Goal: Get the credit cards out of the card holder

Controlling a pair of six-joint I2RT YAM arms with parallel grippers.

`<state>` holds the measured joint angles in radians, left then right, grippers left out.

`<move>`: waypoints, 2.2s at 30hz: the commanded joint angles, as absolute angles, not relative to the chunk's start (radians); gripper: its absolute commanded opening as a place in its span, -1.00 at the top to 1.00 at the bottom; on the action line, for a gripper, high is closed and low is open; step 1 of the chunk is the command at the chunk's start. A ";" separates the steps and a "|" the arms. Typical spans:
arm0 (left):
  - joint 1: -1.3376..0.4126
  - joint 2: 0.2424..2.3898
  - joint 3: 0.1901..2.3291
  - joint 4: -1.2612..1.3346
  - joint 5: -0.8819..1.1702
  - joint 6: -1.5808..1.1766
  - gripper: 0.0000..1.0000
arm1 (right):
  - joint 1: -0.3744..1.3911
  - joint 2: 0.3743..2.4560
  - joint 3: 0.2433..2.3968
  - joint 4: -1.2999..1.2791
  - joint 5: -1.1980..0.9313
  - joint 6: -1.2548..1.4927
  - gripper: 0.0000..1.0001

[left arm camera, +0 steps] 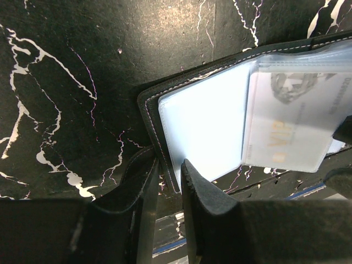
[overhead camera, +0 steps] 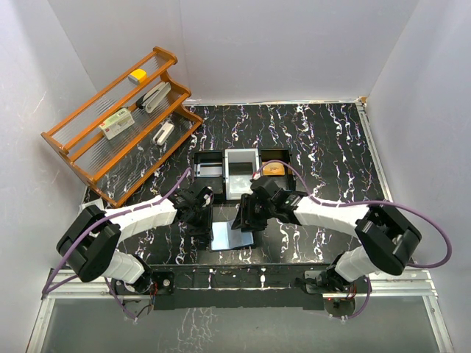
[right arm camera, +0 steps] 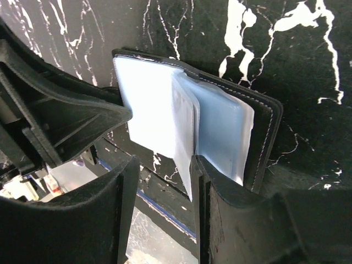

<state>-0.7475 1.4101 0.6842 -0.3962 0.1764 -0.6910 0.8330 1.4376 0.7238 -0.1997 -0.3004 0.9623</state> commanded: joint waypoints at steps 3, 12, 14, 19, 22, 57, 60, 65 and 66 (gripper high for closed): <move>-0.758 1.417 0.676 -0.396 0.189 -0.688 0.59 | 0.850 1.462 0.835 -0.338 -0.219 0.897 0.26; -0.758 1.422 0.678 -0.390 0.193 -0.687 0.59 | 0.878 1.477 0.905 -0.452 -0.113 0.870 0.46; -0.758 1.423 0.678 -0.387 0.195 -0.687 0.59 | 0.899 1.493 0.938 -0.497 -0.059 0.859 0.52; -0.758 1.424 0.683 -0.390 0.196 -0.686 0.59 | 0.937 1.545 1.008 -0.584 0.011 0.844 0.53; -0.758 1.425 0.687 -0.394 0.195 -0.685 0.59 | 0.960 1.575 1.053 -0.648 0.081 0.833 0.52; -0.758 1.428 0.698 -0.396 0.193 -0.675 0.60 | 1.026 1.630 1.124 -0.709 0.137 0.825 0.59; -0.758 1.427 0.700 -0.398 0.192 -0.676 0.60 | 1.025 1.623 1.088 -0.692 0.162 0.846 0.34; -0.758 1.425 0.697 -0.396 0.192 -0.679 0.60 | 1.022 1.629 1.038 -0.631 0.139 0.882 0.08; -0.758 1.425 0.696 -0.397 0.193 -0.679 0.60 | 1.021 1.634 1.031 -0.622 0.129 0.882 0.07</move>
<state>-0.7479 1.4162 0.6922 -0.4042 0.1761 -0.6796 1.0210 1.6428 1.0542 -0.6987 0.1349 0.8471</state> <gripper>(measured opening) 0.204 0.449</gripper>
